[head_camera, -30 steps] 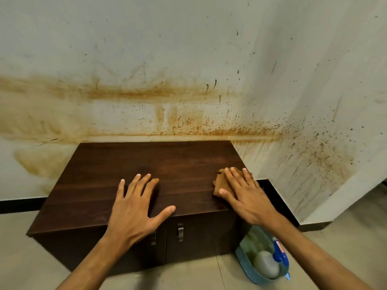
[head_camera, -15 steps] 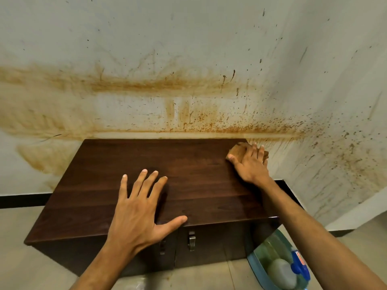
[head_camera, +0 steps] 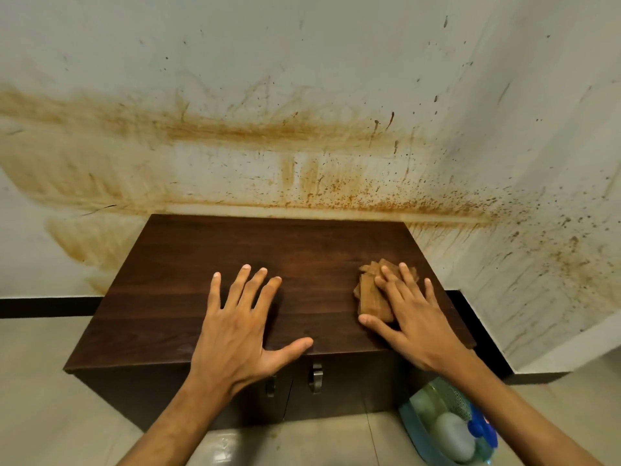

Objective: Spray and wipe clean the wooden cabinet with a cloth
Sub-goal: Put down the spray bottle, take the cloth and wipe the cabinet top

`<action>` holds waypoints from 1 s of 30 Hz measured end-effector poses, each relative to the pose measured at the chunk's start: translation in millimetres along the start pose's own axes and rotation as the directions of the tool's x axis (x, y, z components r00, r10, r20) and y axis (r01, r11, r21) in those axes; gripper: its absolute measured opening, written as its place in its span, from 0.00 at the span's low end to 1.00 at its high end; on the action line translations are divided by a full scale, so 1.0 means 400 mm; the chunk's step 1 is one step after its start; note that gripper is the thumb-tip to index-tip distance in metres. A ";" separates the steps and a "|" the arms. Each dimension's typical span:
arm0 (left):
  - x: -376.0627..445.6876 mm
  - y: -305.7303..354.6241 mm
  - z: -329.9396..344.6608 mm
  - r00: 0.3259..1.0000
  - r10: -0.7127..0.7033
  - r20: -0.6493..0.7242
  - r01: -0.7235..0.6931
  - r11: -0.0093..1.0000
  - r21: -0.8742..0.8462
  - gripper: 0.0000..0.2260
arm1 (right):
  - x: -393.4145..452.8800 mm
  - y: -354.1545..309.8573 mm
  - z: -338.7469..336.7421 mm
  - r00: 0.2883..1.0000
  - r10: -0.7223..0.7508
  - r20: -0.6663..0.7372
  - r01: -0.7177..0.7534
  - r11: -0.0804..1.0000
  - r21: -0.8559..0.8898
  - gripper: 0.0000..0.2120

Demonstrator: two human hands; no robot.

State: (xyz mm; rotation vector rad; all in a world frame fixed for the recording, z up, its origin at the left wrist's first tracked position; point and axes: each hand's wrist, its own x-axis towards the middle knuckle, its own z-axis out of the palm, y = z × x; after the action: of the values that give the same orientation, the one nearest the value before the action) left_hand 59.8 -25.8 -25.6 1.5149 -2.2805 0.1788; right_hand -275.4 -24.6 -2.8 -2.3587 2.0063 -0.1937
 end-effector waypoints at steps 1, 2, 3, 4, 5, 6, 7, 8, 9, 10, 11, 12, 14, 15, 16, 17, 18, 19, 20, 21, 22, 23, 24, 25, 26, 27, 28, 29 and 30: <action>0.000 0.000 0.001 1.000 0.001 0.000 -0.001 1.000 0.002 0.50 | -0.027 -0.012 -0.004 0.998 -0.025 -0.057 0.022 0.999 -0.050 0.40; 0.001 0.001 0.001 1.000 0.003 0.002 -0.003 1.000 0.000 0.50 | -0.046 -0.021 -0.008 0.988 -0.071 -0.141 0.057 0.993 -0.099 0.35; 0.001 0.001 0.001 1.000 0.002 0.005 -0.002 1.000 -0.004 0.50 | -0.053 -0.030 -0.004 0.965 -0.142 -0.221 0.109 0.982 -0.157 0.29; 0.002 0.002 0.000 1.000 0.000 0.006 0.000 1.000 -0.008 0.50 | -0.056 -0.037 0.001 0.939 -0.213 -0.268 0.157 0.964 -0.215 0.25; 0.002 0.003 -0.001 1.000 -0.003 0.006 0.003 1.000 -0.012 0.50 | -0.054 -0.047 0.006 0.922 -0.262 -0.286 0.189 0.947 -0.259 0.22; 0.002 0.003 -0.001 1.000 -0.004 0.006 0.004 1.000 -0.013 0.50 | -0.052 -0.058 0.006 0.920 -0.274 -0.280 0.198 0.942 -0.271 0.20; 0.001 0.004 -0.002 1.000 -0.004 0.006 0.004 1.000 -0.012 0.50 | -0.049 -0.066 0.005 0.920 -0.266 -0.289 0.191 0.946 -0.262 0.17; 0.000 0.004 -0.002 1.000 -0.003 0.004 0.003 1.000 -0.009 0.49 | -0.048 -0.074 -0.003 0.917 -0.240 -0.320 0.176 0.960 -0.217 0.14; -0.001 0.003 -0.003 1.000 -0.001 0.002 0.001 1.000 -0.007 0.49 | -0.049 -0.080 -0.013 0.907 -0.180 -0.380 0.143 0.982 -0.123 0.12; 0.000 0.002 -0.003 1.000 0.003 0.001 -0.003 1.000 -0.006 0.49 | -0.054 -0.086 -0.031 0.889 -0.069 -0.453 0.095 0.995 0.035 0.10; 0.001 0.003 -0.004 1.000 0.005 -0.002 -0.005 1.000 -0.006 0.49 | -0.063 -0.088 -0.052 0.851 0.101 -0.516 0.029 0.971 0.238 0.09; 0.001 0.002 -0.004 1.000 0.005 -0.002 -0.005 1.000 -0.006 0.49 | -0.073 -0.084 -0.064 0.783 0.321 -0.532 -0.045 0.883 0.467 0.09; 0.001 0.003 -0.004 1.000 0.005 0.000 -0.005 1.000 -0.007 0.49 | -0.091 -0.069 -0.074 0.582 0.739 -0.340 -0.069 0.462 0.884 0.11; 0.000 0.004 -0.004 1.000 0.004 0.000 -0.004 1.000 -0.008 0.49 | -0.104 -0.061 -0.073 0.491 0.858 -0.150 0.010 0.167 0.986 0.12; -0.001 0.004 -0.003 1.000 0.005 -0.001 -0.005 1.000 -0.010 0.49 | -0.119 -0.057 -0.070 0.434 0.899 0.058 0.115 -0.119 0.986 0.14; -0.002 0.003 -0.003 1.000 0.004 -0.006 -0.004 1.000 -0.012 0.49 | -0.137 -0.052 -0.064 0.419 0.878 0.232 0.216 -0.344 0.914 0.18; -0.002 0.001 -0.002 1.000 0.003 -0.013 -0.003 1.000 -0.014 0.49 | -0.156 -0.048 -0.055 0.424 0.839 0.341 0.275 -0.478 0.834 0.21; -0.002 0.001 -0.001 1.000 0.002 -0.018 -0.002 1.000 -0.013 0.49 | -0.172 -0.048 -0.050 0.448 0.805 0.389 0.294 -0.544 0.786 0.23; -0.001 0.000 -0.001 1.000 0.004 -0.020 -0.004 1.000 -0.012 0.49 | -0.185 -0.052 -0.053 0.474 0.787 0.396 0.280 -0.561 0.779 0.23; 0.000 0.002 0.001 1.000 0.008 -0.020 -0.009 1.000 -0.009 0.49 | -0.194 -0.052 -0.058 0.492 0.786 0.375 0.244 -0.538 0.807 0.21; 0.000 0.001 0.001 1.000 0.010 -0.021 -0.010 1.000 -0.004 0.49 | -0.195 -0.049 -0.063 0.493 0.799 0.344 0.189 -0.484 0.854 0.16; -0.001 0.001 0.001 1.000 0.013 -0.019 -0.013 1.000 0.001 0.49 | -0.193 -0.045 -0.070 0.478 0.820 0.314 0.132 -0.420 0.898 0.12; -0.001 0.002 0.001 1.000 0.016 -0.017 -0.016 1.000 0.002 0.49 | -0.190 -0.035 -0.072 0.450 0.846 0.287 0.074 -0.355 0.932 0.10; -0.001 0.002 0.000 1.000 0.016 -0.017 -0.016 1.000 -0.001 0.49 | -0.185 -0.023 -0.075 0.421 0.870 0.255 0.022 -0.291 0.957 0.10; -0.001 0.002 -0.001 1.000 0.013 -0.018 -0.013 1.000 -0.006 0.49 | -0.179 -0.014 -0.076 0.391 0.899 0.198 -0.044 -0.197 0.979 0.10; -0.001 0.001 -0.002 1.000 0.011 -0.016 -0.011 1.000 -0.009 0.49 | -0.172 -0.011 -0.079 0.360 0.927 0.101 -0.152 -0.049 0.987 0.11; 0.000 0.002 -0.002 1.000 0.009 -0.014 -0.009 1.000 -0.010 0.49 | -0.163 -0.011 -0.081 0.339 0.940 -0.043 -0.289 0.148 0.946 0.12; 0.000 0.003 -0.002 1.000 0.010 -0.014 -0.010 1.000 -0.010 0.49 | -0.153 -0.017 -0.086 0.343 0.917 -0.203 -0.414 0.342 0.843 0.14; 0.000 0.003 -0.001 1.000 0.012 -0.015 -0.013 1.000 -0.008 0.49 | -0.138 -0.028 -0.093 0.365 0.862 -0.353 -0.489 0.500 0.715 0.14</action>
State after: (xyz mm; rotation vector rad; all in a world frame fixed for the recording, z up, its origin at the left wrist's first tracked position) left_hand 58.9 -25.2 -25.1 1.4906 -2.2767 0.1838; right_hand -277.4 33.5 31.3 -0.9147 2.5923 -1.5171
